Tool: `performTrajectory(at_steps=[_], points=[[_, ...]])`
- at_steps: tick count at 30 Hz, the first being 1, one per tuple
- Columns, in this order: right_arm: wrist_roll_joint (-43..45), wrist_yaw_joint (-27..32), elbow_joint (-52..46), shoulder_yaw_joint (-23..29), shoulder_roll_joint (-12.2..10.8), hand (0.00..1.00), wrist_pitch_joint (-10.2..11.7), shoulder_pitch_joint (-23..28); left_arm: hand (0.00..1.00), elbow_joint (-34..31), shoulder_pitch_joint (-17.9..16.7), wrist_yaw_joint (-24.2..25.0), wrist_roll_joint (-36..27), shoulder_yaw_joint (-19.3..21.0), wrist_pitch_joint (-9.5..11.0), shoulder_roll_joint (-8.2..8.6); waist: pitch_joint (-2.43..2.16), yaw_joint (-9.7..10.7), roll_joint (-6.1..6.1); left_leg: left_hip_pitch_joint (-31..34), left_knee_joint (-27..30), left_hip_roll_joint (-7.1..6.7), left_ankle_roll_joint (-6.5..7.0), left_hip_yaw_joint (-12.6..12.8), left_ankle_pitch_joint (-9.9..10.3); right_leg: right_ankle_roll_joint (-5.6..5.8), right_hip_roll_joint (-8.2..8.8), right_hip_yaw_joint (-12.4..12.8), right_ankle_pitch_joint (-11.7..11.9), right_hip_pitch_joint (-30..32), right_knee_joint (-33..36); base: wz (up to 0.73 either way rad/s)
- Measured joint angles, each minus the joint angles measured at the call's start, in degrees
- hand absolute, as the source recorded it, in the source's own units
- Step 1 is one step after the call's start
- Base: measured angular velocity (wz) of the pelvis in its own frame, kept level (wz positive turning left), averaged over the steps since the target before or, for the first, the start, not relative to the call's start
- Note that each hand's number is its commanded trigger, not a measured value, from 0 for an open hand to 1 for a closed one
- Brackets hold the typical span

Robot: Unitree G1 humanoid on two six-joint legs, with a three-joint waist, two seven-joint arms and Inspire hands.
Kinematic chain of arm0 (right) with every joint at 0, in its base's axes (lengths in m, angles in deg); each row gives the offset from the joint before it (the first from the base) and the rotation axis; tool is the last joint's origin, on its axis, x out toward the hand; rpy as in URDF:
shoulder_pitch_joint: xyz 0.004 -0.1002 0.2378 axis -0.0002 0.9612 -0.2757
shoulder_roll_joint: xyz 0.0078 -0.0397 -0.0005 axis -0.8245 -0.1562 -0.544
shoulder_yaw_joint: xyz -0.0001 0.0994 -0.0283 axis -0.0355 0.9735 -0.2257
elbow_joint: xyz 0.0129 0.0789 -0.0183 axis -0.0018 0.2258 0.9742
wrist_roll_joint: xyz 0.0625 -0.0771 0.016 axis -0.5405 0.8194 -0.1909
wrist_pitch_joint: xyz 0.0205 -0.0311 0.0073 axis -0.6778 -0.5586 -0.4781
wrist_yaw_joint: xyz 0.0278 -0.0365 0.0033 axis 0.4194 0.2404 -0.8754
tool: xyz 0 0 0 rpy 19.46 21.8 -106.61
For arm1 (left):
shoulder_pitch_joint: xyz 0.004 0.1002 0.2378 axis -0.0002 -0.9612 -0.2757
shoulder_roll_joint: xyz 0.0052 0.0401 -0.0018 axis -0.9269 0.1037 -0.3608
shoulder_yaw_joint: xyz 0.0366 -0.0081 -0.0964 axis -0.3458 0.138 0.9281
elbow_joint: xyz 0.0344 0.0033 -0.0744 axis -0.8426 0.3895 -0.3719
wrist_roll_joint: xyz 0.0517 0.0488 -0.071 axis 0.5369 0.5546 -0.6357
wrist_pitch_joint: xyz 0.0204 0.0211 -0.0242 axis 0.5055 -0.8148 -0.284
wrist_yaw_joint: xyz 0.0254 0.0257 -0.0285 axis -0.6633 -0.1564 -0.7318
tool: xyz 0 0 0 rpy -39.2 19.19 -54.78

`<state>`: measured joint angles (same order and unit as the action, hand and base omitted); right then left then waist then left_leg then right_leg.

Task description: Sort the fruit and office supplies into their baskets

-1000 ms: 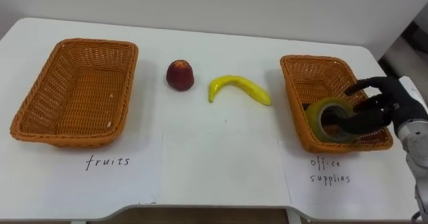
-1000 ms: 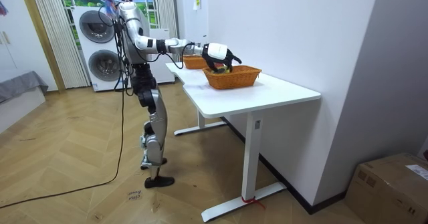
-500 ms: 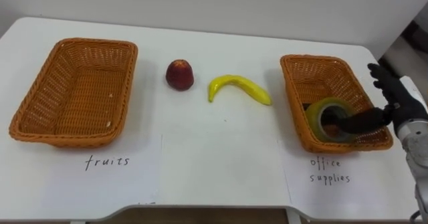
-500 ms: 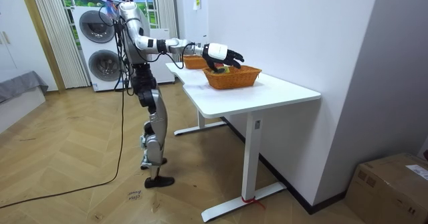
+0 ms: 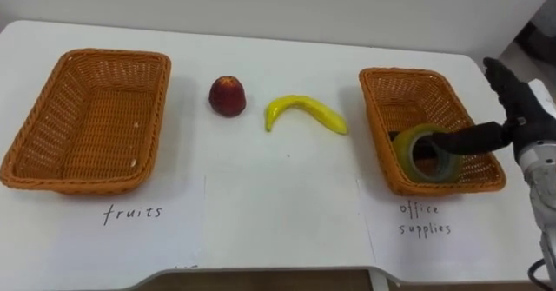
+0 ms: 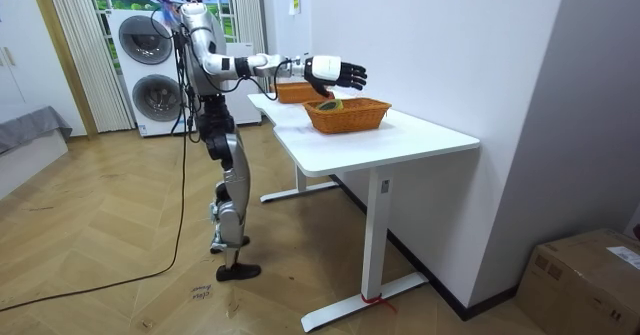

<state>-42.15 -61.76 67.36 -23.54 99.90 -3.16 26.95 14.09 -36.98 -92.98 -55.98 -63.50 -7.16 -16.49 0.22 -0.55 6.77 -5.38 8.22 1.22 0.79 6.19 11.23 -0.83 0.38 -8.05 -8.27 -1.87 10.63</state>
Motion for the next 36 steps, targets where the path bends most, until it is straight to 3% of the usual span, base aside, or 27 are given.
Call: performTrajectory(at_steps=[4, 10, 16, 22, 31, 36], points=[[0.1, 1.2, -3.8, 0.0, 0.0, 0.0, 0.6, 0.0, 0.0, 0.1, 0.4, -0.1, 0.0, 0.0, 0.1, 0.02, -0.29, 0.0, -0.17, 0.7, 0.4, -0.11, 0.0, 0.0, 0.0, -0.08, -0.03, 0.1, 0.1, 0.8, 0.1, 0.0], [0.4, 3.3, -9.2, 0.0, 0.0, 0.0, 1.4, -1.3, 0.0, 0.1, 0.3, -0.1, 0.1, 0.0, 0.3, 0.01, -0.36, 0.1, -0.08, 0.5, 0.5, -0.02, 0.0, 0.0, 0.0, -0.09, 0.12, 0.1, 0.1, 0.6, 0.2, 0.0], [-0.1, 5.1, -9.9, 0.0, 0.0, 0.0, 1.4, -2.6, 0.0, 0.1, 0.1, -1.4, 0.1, 0.0, 0.9, -0.09, 0.02, 0.1, 0.67, 0.3, 0.4, 0.07, 0.03, -0.1, 0.0, -0.08, 0.09, 0.1, 0.1, 0.1, 0.2, 0.0], [0.0, 5.7, -11.1, 0.0, 0.0, 0.0, 1.4, -3.1, 0.0, 0.3, -0.2, -1.5, -0.3, 0.0, 0.9, 0.02, -0.13, -0.2, 1.01, 0.0, 0.4, -0.04, 0.04, 0.0, 0.0, -0.09, -0.06, 0.1, 0.1, -0.1, 0.2, 0.0], [-0.1, 5.4, -11.4, -0.8, 0.0, 0.0, 1.1, -6.7, 0.0, 2.8, 0.2, -1.3, -0.4, -0.1, 0.9, 0.05, 0.07, -1.6, 0.71, -0.2, 0.4, 0.13, -0.16, -0.1, 0.1, -0.2, -0.31, 0.0, 0.1, -0.3, 0.3, 0.0], [0.0, 5.2, -11.4, -3.2, 0.1, 0.0, 1.1, -7.8, 0.0, 4.0, -0.1, -1.4, 0.3, -0.1, 0.8, -0.08, -0.06, -1.9, 1.01, 0.0, 0.4, 0.13, -0.18, -0.2, 0.2, -0.22, -0.28, -0.2, 0.1, -0.2, 0.2, 0.0]])
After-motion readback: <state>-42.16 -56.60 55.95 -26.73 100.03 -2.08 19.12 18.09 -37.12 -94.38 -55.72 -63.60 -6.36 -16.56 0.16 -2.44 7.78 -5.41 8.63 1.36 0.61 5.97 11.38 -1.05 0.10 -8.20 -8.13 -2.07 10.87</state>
